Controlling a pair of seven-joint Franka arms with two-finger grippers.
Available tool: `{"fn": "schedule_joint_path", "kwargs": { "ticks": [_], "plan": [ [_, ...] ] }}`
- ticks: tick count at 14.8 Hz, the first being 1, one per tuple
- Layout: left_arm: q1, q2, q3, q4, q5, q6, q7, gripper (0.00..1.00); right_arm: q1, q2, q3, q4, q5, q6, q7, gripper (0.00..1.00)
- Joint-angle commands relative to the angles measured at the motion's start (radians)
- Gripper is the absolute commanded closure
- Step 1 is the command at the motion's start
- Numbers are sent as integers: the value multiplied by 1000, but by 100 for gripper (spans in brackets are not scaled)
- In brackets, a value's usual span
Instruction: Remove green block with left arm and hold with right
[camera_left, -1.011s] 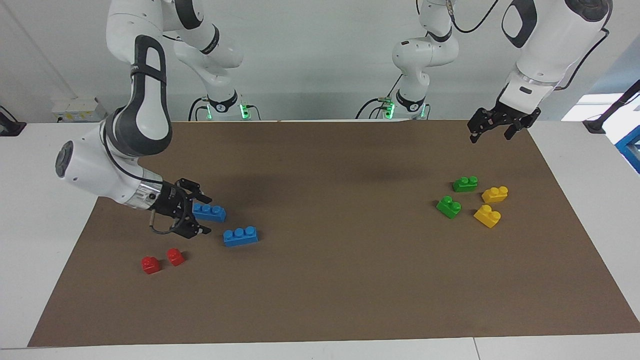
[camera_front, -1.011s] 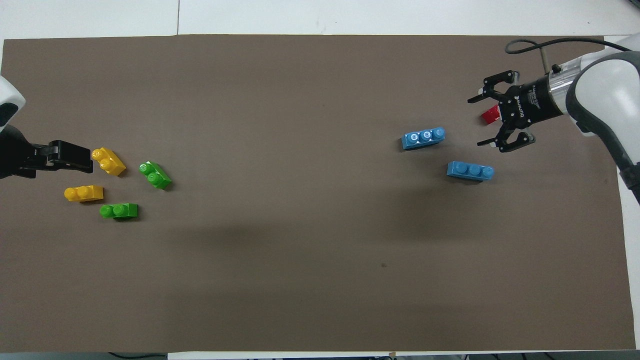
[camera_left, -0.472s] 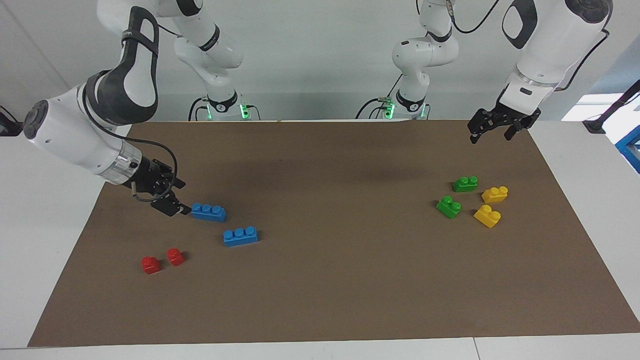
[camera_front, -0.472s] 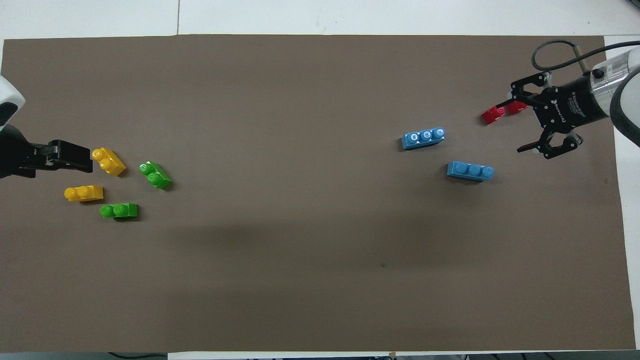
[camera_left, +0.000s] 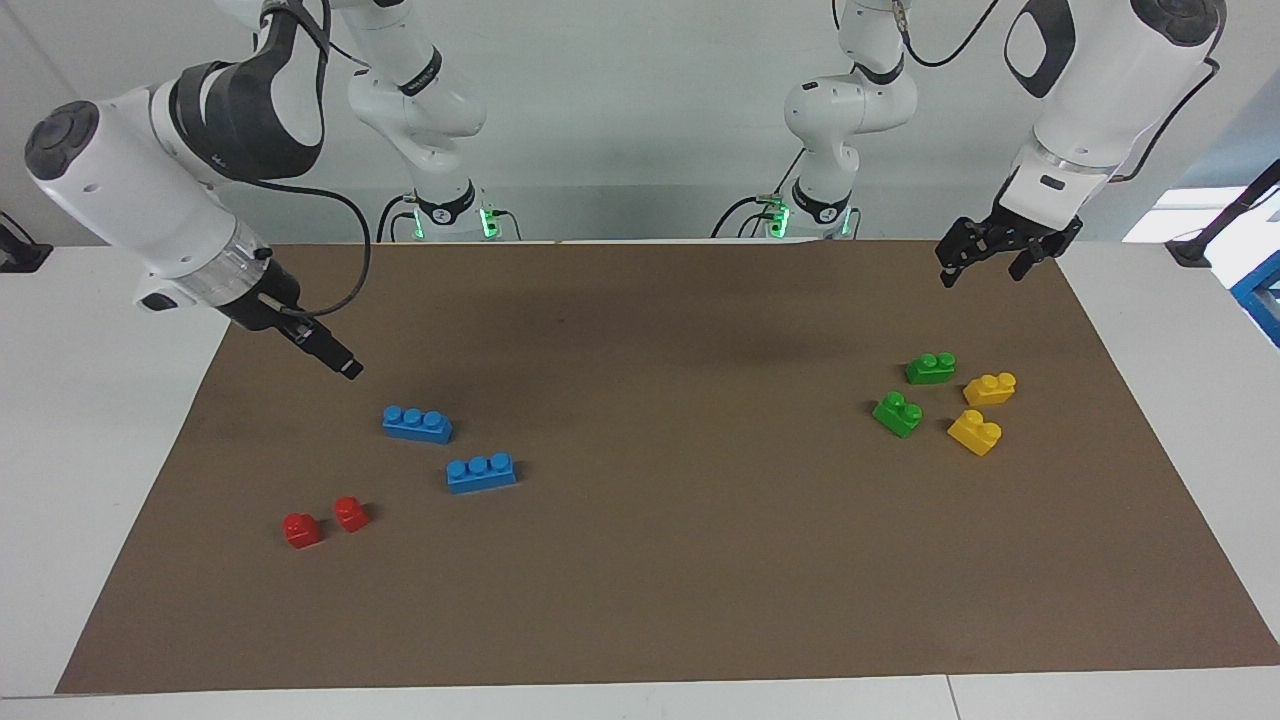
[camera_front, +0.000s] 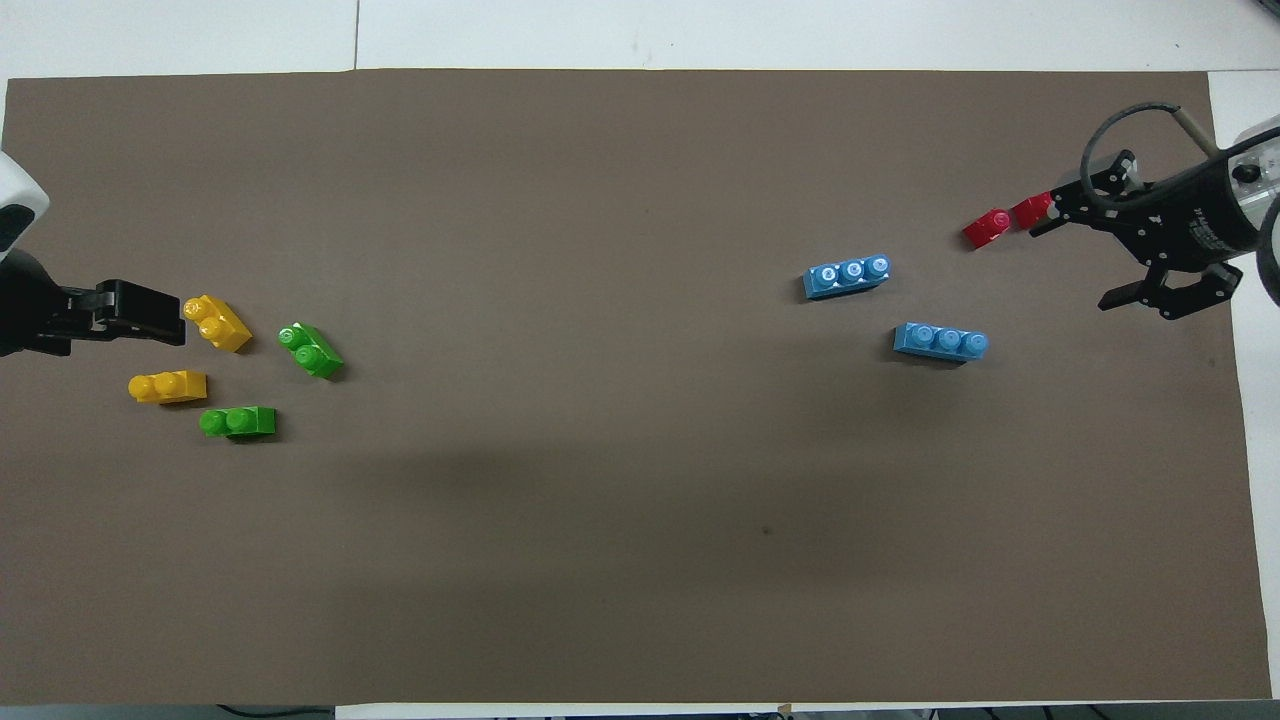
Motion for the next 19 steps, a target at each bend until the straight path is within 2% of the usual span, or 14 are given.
{"fn": "schedule_joint_path", "kwargs": {
  "ticks": [1, 4, 8, 11, 14, 19],
  "plan": [
    [0, -6, 5, 14, -12, -23, 7, 0, 0, -33, 12, -11, -61, -35, -156, 0],
    [0, -6, 5, 13, -13, -21, 7, 0, 37, -69, 12, -13, -118, -75, -234, 0],
    [0, -6, 5, 14, -13, -21, 7, 0, 83, -120, 13, -25, -121, -108, -360, 0],
    [-1, -6, 5, 14, -13, -20, 4, 0, 85, -119, 12, -13, -126, -101, -391, 0],
    [-1, -6, 5, 14, -13, -20, 6, 0, 97, -119, 13, -5, -221, -101, -457, 0],
    [-5, -6, 5, 14, -13, -20, 4, 0, 91, -116, 12, 20, -230, -95, -445, 0]
  ]
}}
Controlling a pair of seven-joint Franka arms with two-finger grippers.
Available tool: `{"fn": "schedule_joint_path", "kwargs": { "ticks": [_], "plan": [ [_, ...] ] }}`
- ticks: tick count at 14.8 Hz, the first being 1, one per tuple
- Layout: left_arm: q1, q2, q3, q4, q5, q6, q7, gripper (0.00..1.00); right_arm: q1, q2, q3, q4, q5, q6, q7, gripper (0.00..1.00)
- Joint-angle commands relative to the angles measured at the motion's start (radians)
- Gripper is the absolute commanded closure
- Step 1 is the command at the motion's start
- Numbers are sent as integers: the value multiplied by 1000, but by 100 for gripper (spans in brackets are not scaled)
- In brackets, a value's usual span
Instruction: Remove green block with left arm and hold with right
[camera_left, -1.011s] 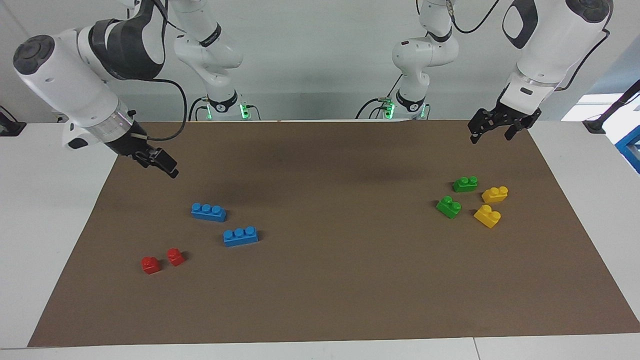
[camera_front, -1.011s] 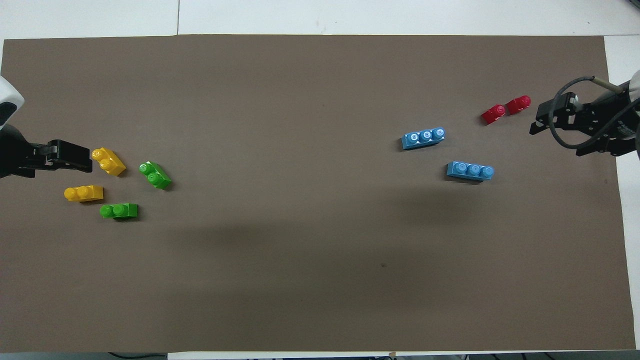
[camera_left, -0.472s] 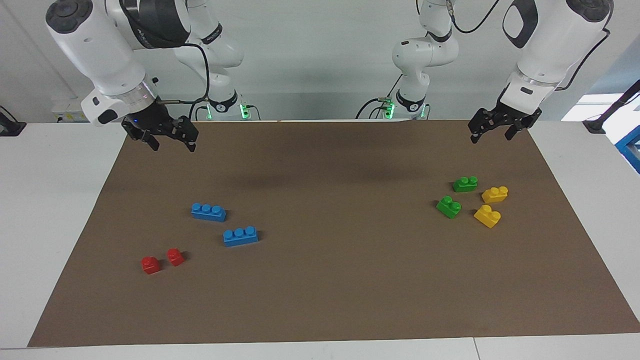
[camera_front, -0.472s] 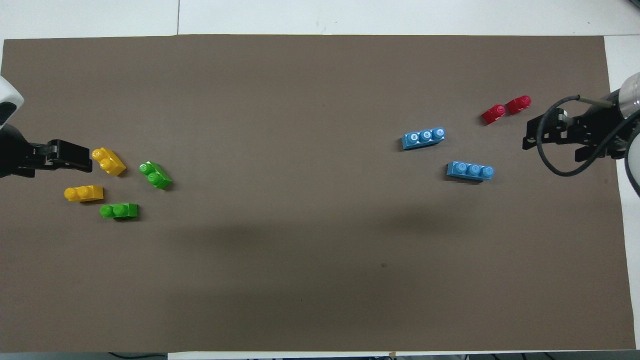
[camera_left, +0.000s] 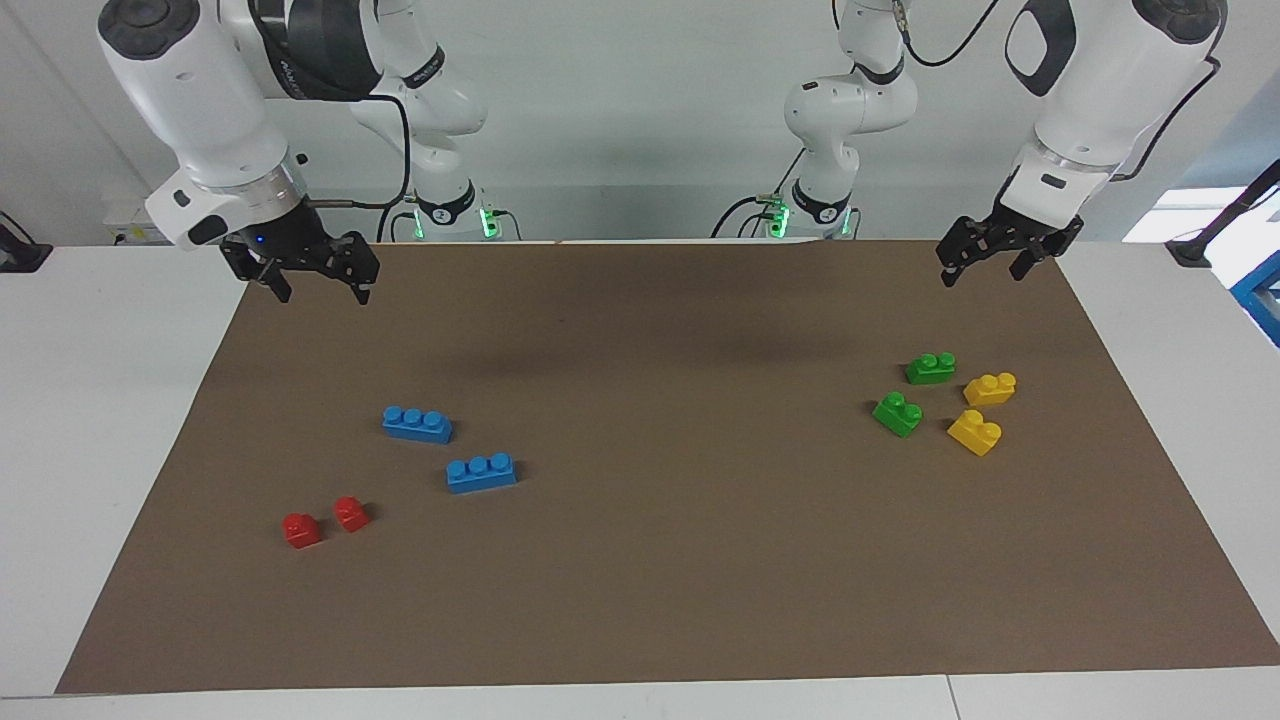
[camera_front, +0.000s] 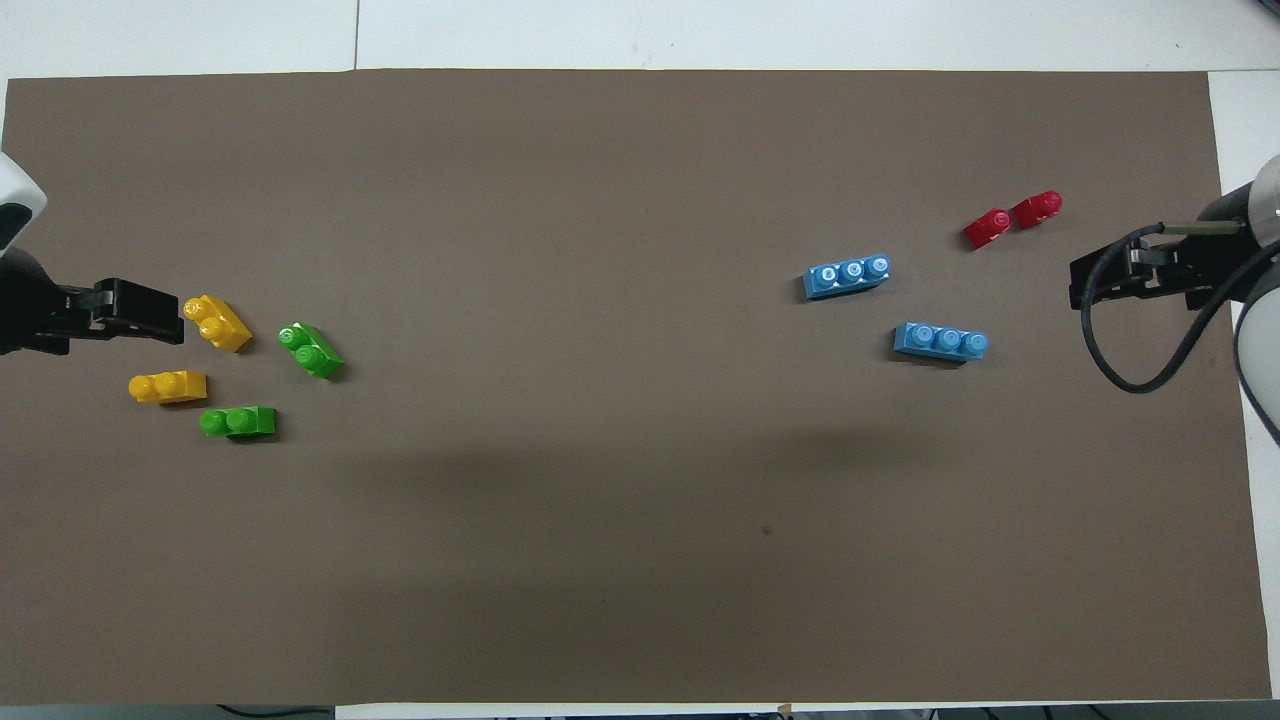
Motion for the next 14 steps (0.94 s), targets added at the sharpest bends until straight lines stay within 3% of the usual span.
{"fn": "schedule_joint_path", "kwargs": {
  "ticks": [1, 14],
  "plan": [
    [-6, -6, 6, 13, -13, -20, 4, 0, -3, -4, 2, 12, -21, 4, -13, 0],
    [-3, -6, 6, 11, -19, -17, 4, 0, -4, -2, 2, 18, -1, 47, 76, 0]
  ]
}}
